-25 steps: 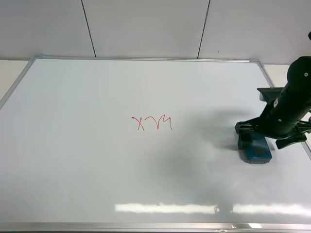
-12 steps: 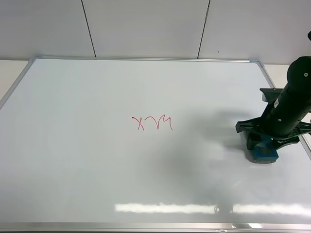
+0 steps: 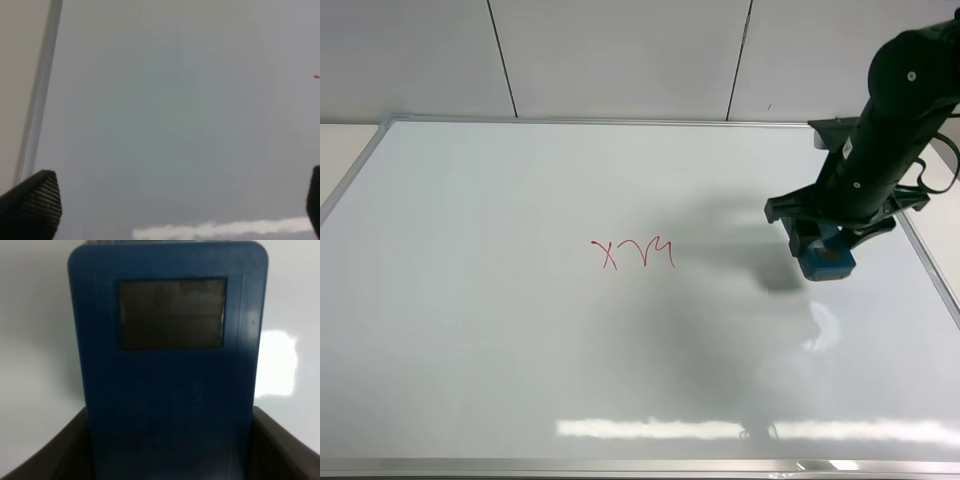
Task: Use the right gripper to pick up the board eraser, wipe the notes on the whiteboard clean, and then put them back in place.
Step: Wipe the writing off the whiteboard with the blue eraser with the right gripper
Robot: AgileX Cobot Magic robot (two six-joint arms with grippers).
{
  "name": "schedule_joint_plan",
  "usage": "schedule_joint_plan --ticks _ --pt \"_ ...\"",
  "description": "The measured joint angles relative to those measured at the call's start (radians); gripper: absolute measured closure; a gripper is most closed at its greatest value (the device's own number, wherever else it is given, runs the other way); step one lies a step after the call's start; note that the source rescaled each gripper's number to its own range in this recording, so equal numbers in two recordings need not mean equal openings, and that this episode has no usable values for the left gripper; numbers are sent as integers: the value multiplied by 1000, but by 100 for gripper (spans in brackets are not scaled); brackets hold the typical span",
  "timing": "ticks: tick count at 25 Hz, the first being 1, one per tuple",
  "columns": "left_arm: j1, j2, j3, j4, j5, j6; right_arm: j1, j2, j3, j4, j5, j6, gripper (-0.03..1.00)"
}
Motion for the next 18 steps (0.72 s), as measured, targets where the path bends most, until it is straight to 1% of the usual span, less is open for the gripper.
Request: schedule_joint_plan --ticks 5,10,13,18 --pt "0 0 0 0 0 0 94 36 -137 15 61 -49 96" --pt "0 0 0 0 0 0 176 140 -291 33 132 -122 96" --pt "0 0 0 0 0 0 218 212 -371 37 154 -164 96" --pt "0 0 0 0 0 0 264 335 -472 37 158 -210 96"
